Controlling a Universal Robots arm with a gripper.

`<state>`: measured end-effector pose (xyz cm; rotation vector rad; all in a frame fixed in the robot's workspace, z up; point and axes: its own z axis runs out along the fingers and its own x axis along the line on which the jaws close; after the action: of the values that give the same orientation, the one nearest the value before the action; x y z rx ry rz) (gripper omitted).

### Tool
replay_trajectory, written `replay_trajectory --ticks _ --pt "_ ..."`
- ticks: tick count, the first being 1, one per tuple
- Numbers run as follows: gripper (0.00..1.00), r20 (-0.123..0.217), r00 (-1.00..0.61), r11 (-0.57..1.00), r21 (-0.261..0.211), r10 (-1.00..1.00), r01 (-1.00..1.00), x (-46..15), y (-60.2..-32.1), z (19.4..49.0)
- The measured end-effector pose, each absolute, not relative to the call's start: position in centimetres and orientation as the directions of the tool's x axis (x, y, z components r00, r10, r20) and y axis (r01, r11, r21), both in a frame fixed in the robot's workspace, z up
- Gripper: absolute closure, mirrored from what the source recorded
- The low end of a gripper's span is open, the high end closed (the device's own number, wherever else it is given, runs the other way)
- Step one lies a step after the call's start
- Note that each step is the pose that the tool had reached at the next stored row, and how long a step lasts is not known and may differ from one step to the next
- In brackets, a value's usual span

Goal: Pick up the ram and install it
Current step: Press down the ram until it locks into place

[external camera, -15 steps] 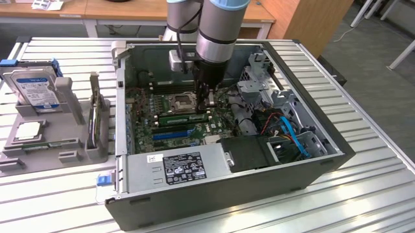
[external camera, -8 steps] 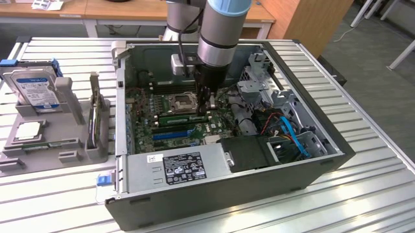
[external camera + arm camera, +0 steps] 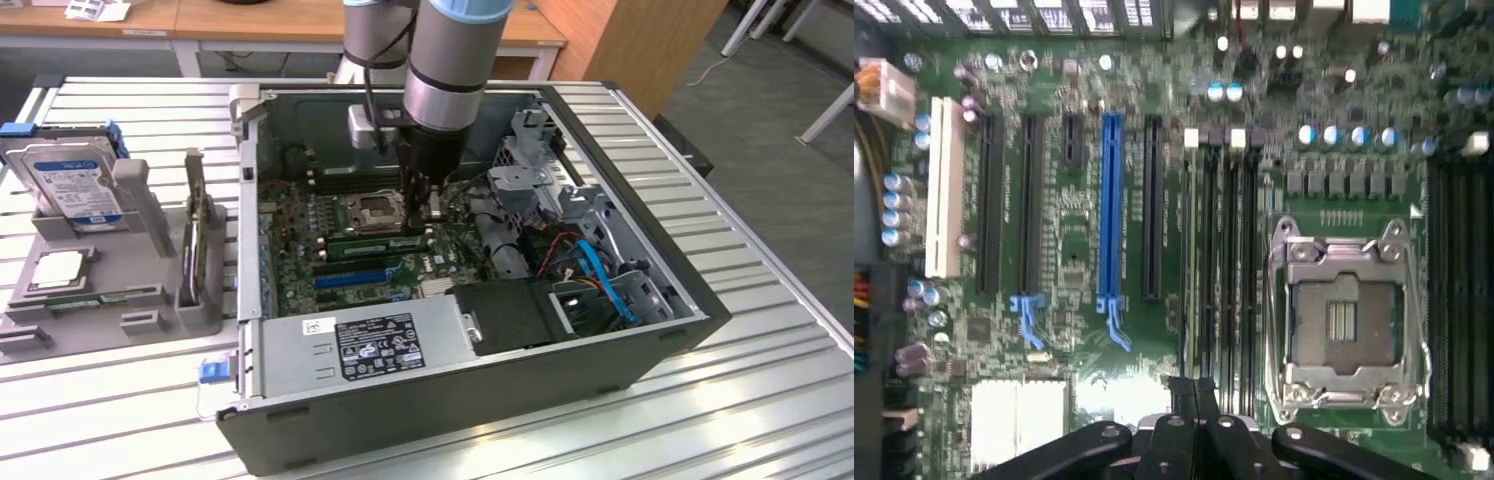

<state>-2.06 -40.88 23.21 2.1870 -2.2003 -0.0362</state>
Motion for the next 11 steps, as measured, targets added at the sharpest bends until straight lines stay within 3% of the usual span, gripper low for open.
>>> replay_trajectory --ticks 11 --pt "0.89 0.033 -0.006 0.007 0.024 -0.999 -1.0 -7.0 -40.9 23.7"
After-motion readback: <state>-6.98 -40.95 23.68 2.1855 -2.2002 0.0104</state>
